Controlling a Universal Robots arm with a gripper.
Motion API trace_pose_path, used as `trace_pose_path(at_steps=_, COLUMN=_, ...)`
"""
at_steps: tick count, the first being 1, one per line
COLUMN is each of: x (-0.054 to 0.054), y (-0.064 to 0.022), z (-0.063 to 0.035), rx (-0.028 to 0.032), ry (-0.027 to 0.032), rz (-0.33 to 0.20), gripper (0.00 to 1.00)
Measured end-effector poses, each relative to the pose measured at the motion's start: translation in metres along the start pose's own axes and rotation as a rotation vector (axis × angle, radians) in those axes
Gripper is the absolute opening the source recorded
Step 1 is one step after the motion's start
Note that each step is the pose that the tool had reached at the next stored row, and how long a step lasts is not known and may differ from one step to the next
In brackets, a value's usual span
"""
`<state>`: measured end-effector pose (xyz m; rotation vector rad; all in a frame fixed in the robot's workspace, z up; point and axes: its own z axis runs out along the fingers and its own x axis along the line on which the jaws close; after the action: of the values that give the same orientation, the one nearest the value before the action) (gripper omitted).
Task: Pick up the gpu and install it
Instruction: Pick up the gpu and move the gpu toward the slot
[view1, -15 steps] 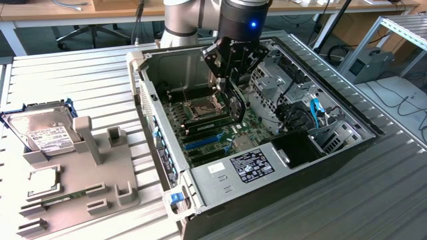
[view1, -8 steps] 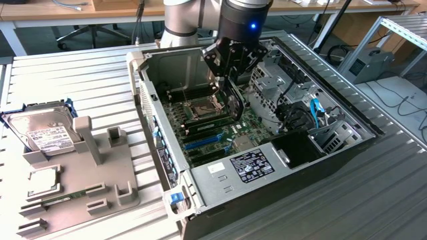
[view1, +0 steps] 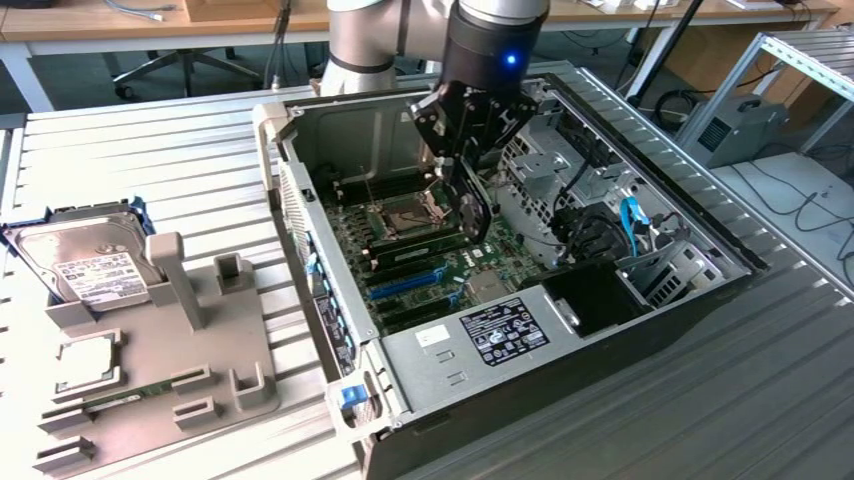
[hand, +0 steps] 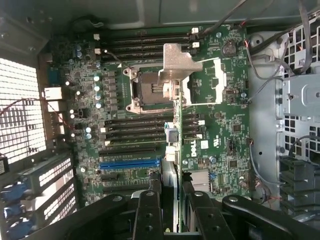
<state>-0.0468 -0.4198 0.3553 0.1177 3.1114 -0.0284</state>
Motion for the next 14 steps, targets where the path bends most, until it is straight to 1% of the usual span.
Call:
trace_pose_path(at_steps=4, x=-0.0048, y=0.0015, z=0.0028, rx=-0.0001, ry=0.0000, rz=0.000, gripper=0.26)
trace_pose_path(at_steps=14, x=-0.0106, y=0.0037, z=0.0070, rx=0.0000, ry=0.0000, rz=0.000, gripper=0.26)
